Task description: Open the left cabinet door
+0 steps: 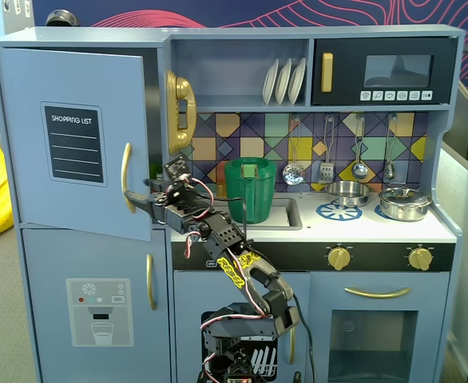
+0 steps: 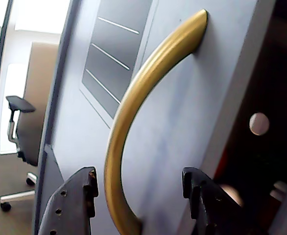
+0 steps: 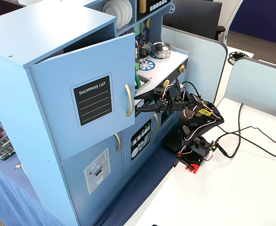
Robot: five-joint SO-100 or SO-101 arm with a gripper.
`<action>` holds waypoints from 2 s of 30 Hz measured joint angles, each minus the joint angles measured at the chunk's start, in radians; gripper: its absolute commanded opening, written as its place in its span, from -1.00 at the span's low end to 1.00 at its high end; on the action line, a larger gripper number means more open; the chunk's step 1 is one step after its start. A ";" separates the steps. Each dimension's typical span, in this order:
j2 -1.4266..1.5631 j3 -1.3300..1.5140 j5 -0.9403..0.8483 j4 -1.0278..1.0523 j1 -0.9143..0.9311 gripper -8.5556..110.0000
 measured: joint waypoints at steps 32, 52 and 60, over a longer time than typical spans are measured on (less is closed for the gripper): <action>-0.236 -0.127 -0.037 0.017 0.003 -0.66; -0.253 -0.124 -0.110 -0.060 -0.210 -0.65; -0.149 -0.017 0.172 0.225 0.230 -0.62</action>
